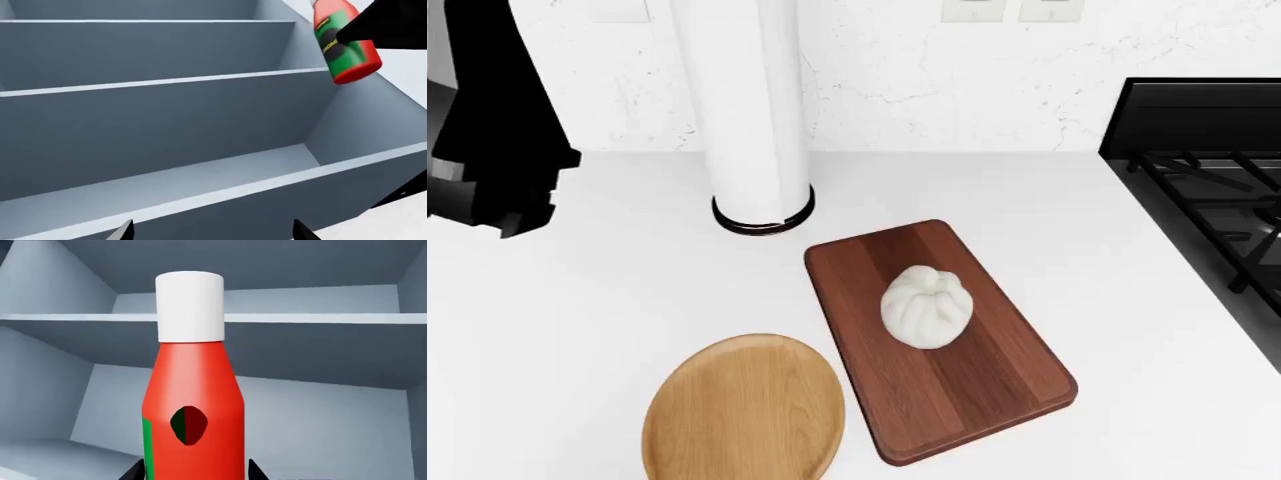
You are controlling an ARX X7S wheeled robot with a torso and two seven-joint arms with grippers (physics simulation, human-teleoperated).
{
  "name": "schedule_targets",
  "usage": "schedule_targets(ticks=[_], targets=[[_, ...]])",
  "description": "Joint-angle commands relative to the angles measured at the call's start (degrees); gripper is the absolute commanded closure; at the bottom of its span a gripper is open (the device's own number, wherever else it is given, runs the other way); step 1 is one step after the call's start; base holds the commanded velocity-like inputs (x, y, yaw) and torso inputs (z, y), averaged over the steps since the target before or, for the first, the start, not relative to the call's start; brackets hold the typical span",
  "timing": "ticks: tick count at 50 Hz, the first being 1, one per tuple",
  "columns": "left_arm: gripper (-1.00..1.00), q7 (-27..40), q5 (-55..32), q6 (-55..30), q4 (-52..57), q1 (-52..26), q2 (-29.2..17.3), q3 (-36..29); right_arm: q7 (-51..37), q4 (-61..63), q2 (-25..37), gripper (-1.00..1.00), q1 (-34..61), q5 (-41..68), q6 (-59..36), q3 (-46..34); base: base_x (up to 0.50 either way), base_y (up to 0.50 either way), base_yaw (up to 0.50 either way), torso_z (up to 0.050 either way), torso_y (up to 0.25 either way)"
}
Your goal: Pick the dumpling from the plate and place it on the cutting board. Then pick the condiment bottle from the cabinet and place it next to the cutting board.
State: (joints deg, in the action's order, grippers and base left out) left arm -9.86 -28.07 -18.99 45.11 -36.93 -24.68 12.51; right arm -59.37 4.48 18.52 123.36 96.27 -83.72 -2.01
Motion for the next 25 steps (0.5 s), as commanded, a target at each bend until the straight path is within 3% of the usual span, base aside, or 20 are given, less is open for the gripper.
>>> schedule_targets(ticks=[1, 17, 25], targets=[[-1.00, 0.90, -0.63, -0.32, -0.98, 26.86, 1.95, -3.98, -24.42, 10.95, 8.41, 1.00, -0.70, 32.18, 6.51, -7.04, 0.00, 0.01, 0.00, 0.000, 0.000], [-1.00, 1.12, 0.55, -0.01, -1.54, 27.27, 1.60, -5.00, -29.30, 26.46, 17.34, 1.00, -5.70, 41.48, 19.78, -10.45, 0.01, 0.01, 0.00, 0.000, 0.000], [-1.00, 1.45, 0.99, -0.01, -1.42, 27.46, 1.48, -5.45, -28.31, 35.58, 20.67, 1.00, -17.16, 40.39, 25.24, -7.34, 0.01, 0.01, 0.00, 0.000, 0.000]])
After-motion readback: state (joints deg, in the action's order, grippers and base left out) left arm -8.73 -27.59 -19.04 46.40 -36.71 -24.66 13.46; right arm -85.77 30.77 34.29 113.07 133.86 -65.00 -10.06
